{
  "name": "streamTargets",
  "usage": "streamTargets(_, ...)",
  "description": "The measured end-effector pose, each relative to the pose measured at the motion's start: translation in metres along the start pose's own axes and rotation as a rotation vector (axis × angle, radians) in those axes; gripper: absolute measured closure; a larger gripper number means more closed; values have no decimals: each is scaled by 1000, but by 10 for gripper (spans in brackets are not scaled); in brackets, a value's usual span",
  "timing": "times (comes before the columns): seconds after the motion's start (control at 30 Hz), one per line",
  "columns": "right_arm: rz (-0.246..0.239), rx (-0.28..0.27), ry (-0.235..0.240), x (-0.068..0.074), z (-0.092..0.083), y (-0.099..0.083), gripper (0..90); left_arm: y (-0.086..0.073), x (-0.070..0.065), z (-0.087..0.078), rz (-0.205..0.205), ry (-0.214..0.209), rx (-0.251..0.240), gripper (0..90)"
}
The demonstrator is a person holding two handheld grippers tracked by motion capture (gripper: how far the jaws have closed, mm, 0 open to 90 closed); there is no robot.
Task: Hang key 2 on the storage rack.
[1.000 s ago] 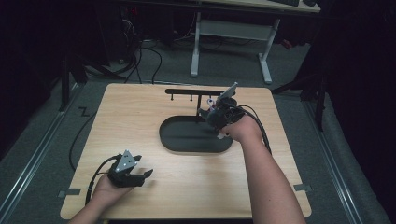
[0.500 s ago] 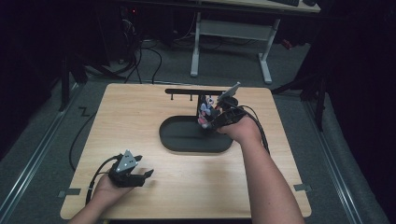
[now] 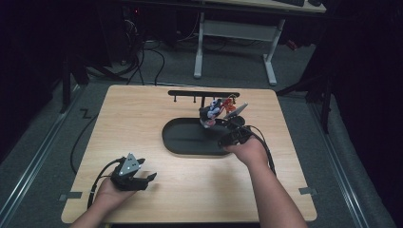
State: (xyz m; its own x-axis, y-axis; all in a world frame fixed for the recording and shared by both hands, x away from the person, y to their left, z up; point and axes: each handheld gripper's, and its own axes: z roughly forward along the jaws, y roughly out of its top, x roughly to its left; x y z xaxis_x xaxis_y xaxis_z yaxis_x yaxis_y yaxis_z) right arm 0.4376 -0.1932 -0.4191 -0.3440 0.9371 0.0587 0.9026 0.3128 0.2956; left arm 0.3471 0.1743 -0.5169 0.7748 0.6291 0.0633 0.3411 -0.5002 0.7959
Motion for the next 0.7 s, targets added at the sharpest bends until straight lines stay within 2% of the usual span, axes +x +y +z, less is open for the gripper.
streamTargets(0.03,0,0,0,0,0,0,325,0,0,0,1,0,1,288)
streamTargets(0.07,-12,-20,-2,1,5,-9,325,0,-1,1,2,-2,4,288)
streamTargets(0.1,-12,-20,-2,1,5,-9,325,0,-1,1,2,-2,4,289)
streamTargets(0.13,-19,-46,5,1,11,-20,327,0,-1,1,4,-2,6,288)
streamTargets(0.17,-19,-46,5,1,11,-20,327,0,-1,1,5,-2,7,288)
streamTargets(0.2,-14,-70,9,1,16,-31,326,0,-1,1,4,-1,7,288)
streamTargets(0.23,-14,-70,9,1,16,-31,326,0,-1,1,5,0,7,288)
streamTargets(0.33,-7,-130,5,0,21,-48,325,0,-2,2,6,-3,8,288)
streamTargets(0.37,-10,-166,10,1,26,-59,326,0,-2,2,6,-5,11,288)
streamTargets(0.4,-10,-166,10,1,26,-59,326,0,-2,2,6,-5,11,288)
streamTargets(0.47,-50,-208,7,2,34,-76,321,0,-3,3,7,-6,13,288)
streamTargets(0.53,-46,-216,4,3,36,-82,320,1,-5,4,8,-12,14,288)
streamTargets(0.57,-55,-253,-19,3,41,-94,321,1,-6,4,9,-17,13,288)
streamTargets(0.63,-54,-271,-19,2,42,-100,320,2,-6,4,8,-20,11,288)
streamTargets(0.7,-44,-329,-11,1,45,-114,320,2,-6,4,6,-25,11,288)
